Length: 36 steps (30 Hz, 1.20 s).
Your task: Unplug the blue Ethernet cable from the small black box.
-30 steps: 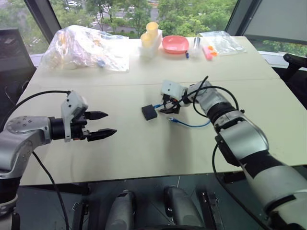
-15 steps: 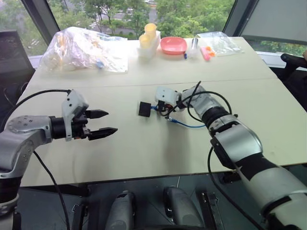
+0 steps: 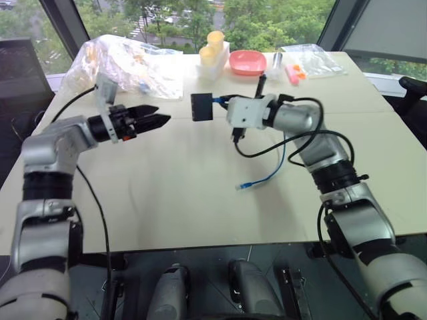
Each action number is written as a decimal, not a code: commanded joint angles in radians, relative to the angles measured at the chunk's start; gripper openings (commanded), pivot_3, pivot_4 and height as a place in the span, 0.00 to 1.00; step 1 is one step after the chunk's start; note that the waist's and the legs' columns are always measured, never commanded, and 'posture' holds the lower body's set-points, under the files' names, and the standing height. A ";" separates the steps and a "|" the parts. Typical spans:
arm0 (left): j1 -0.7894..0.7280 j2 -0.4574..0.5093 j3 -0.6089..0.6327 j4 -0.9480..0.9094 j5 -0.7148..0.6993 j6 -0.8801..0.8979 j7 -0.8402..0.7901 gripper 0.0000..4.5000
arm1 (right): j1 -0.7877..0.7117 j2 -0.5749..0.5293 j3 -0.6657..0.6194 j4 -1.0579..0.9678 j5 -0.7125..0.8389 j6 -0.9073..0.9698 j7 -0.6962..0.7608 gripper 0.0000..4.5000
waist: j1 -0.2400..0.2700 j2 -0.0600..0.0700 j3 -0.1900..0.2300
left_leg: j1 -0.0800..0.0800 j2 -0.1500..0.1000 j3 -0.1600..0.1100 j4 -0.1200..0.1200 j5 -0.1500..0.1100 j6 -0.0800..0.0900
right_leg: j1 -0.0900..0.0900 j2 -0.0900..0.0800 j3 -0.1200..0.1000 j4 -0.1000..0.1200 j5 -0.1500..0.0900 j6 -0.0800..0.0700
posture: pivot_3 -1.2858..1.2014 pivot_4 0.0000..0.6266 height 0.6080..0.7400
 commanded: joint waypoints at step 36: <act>-0.397 -0.164 0.054 0.571 0.302 -0.310 -0.203 0.11 | 0.032 0.029 0.043 -0.249 -0.111 0.246 -0.095 0.37 | -0.003 0.000 0.000 | -0.005 -0.001 -0.003 0.000 0.000 0.000 | -0.003 0.000 -0.001 0.000 -0.001 0.001 | 0.52 0.24 1.00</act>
